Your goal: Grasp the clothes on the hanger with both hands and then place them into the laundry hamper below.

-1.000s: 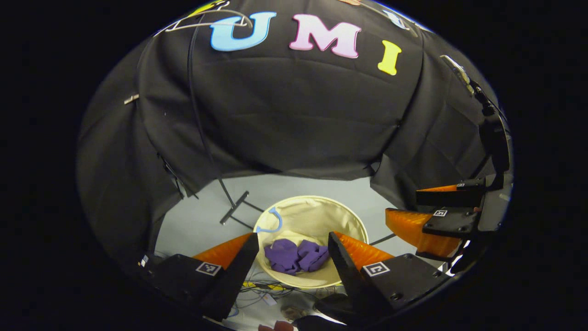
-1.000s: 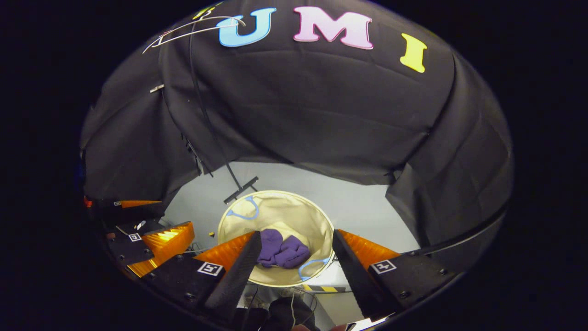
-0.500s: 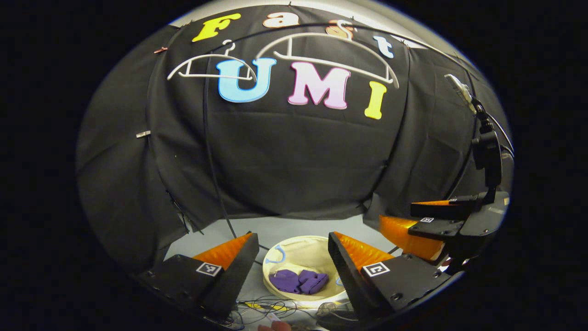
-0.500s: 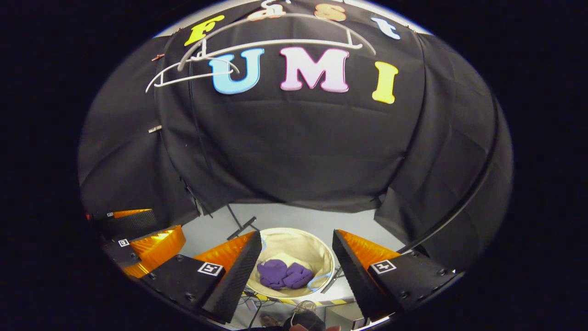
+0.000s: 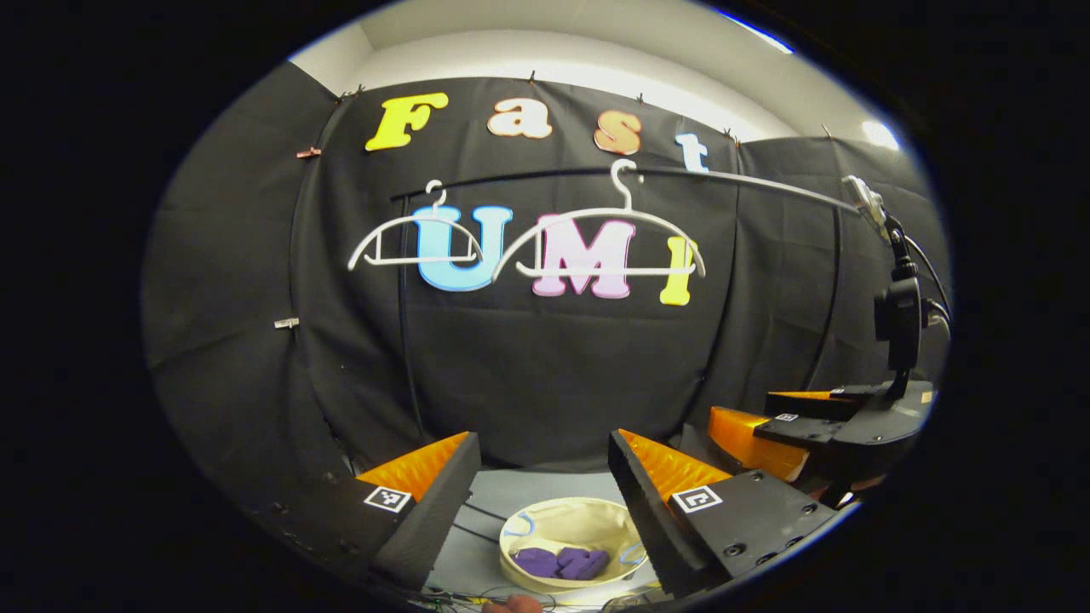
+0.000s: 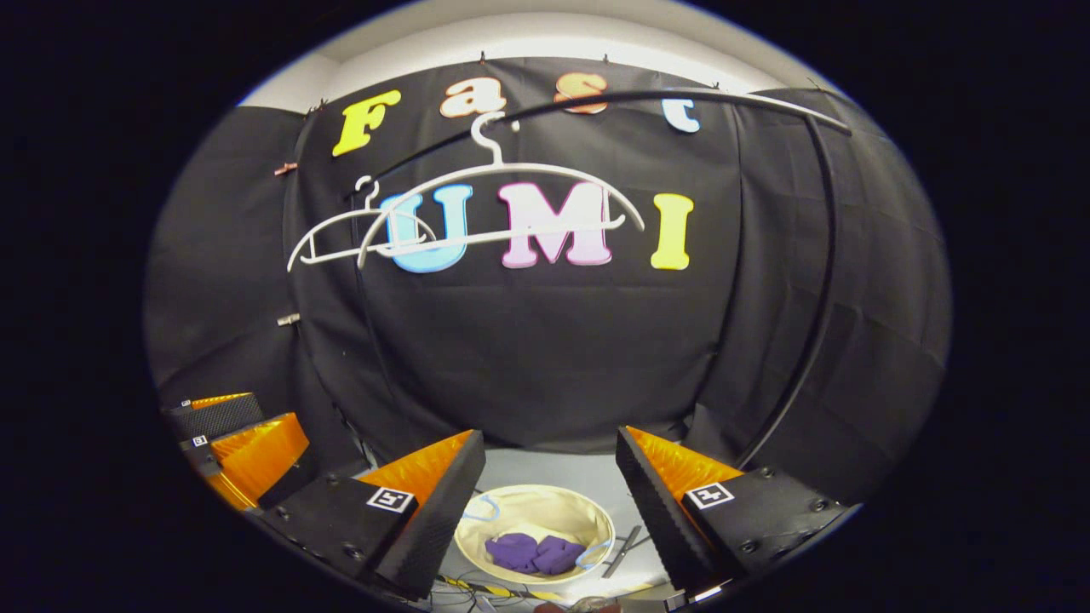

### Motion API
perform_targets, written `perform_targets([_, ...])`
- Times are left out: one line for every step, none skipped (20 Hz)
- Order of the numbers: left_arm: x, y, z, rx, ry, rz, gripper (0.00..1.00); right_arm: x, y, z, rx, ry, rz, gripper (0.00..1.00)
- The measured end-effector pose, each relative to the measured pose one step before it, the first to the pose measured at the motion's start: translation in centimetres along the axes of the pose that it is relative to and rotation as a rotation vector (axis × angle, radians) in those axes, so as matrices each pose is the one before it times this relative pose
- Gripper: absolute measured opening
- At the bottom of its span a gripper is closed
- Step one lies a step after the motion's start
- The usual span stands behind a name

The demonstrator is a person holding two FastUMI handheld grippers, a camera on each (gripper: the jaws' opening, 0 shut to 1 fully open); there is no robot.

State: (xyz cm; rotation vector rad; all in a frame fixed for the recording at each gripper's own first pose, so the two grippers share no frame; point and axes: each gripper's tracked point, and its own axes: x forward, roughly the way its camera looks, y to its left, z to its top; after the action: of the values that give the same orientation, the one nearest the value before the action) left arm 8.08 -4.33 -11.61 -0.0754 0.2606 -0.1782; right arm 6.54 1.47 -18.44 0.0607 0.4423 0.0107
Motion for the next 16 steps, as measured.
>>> perform_targets([-0.485,-0.07,1.24,-0.00323,-0.02078,-0.0002,0.95,-0.541,0.006,1.272,-0.00271,-0.02957,-0.00033,1.0])
perform_targets([-0.519,-0.012,1.016,0.00099,-0.01794,0.00269,0.95,-0.455,-0.026,1.32,-0.00839,-0.02961,-0.00084,0.99])
perform_targets([-0.414,-0.088,1.094,0.006,-0.01955,0.00311,0.92,-0.436,-0.1,1.209,-0.0134,-0.02757,-0.00114,1.0])
perform_targets([-0.398,0.005,1.042,0.00828,-0.01625,0.00513,0.95,-0.483,-0.234,1.454,-0.00868,-0.03092,-0.0033,1.0])
perform_targets([-0.426,-0.061,0.973,0.00797,-0.01651,0.00386,0.92,-0.32,-0.056,1.138,-0.0017,-0.02288,0.00217,1.0])
perform_targets([-0.27,-0.222,0.719,0.00677,-0.01722,0.00408,0.95,-0.423,-0.009,1.293,0.00104,-0.02441,0.00317,1.0])
perform_targets([-0.303,-0.207,0.711,0.00498,-0.01447,0.00432,0.95,-0.412,-0.166,0.793,-0.00032,-0.0176,0.00186,0.95])
perform_targets([-0.439,-0.233,0.651,0.00196,-0.01216,0.00354,0.92,-0.329,-0.158,1.028,0.00033,-0.01884,0.00161,1.0])
perform_targets([-0.516,-0.29,0.751,0.00168,-0.01193,0.00305,0.92,-0.306,-0.2,1.031,0.0017,-0.01865,-0.00023,0.99])
perform_targets([-0.495,-0.136,0.728,0.00295,-0.01302,0.006,0.92,-0.278,-0.113,1.12,0.00166,-0.01841,0.0032,0.99])
perform_targets([-0.428,-0.175,0.919,0.00324,-0.01451,0.00639,0.92,-0.379,-0.308,0.971,0.00147,-0.01805,0.00002,1.0])
perform_targets([-0.282,-0.274,0.703,0.00207,-0.01234,0.00316,0.92,-0.344,-0.177,1.009,-0.00346,-0.02053,0.00042,1.0])
perform_targets([-0.343,-0.224,0.673,0.00088,-0.00935,0.00528,0.92,-0.428,-0.226,0.858,-0.00443,-0.02003,-0.00109,0.96])
perform_targets([-0.452,-0.124,0.375,-0.00183,-0.00969,0.00397,0.95,-0.36,-0.132,0.789,-0.00455,-0.01886,0.00169,0.97])
perform_targets([-0.409,-0.124,0.703,-0.00328,-0.01177,0.00301,0.95,-0.345,-0.004,0.594,-0.00081,-0.01531,0.0034,0.98])
perform_targets([-0.288,-0.037,0.258,-0.00168,-0.00763,0.0025,0.95,-0.305,0.086,0.339,0.00367,-0.00808,0.00608,0.99])
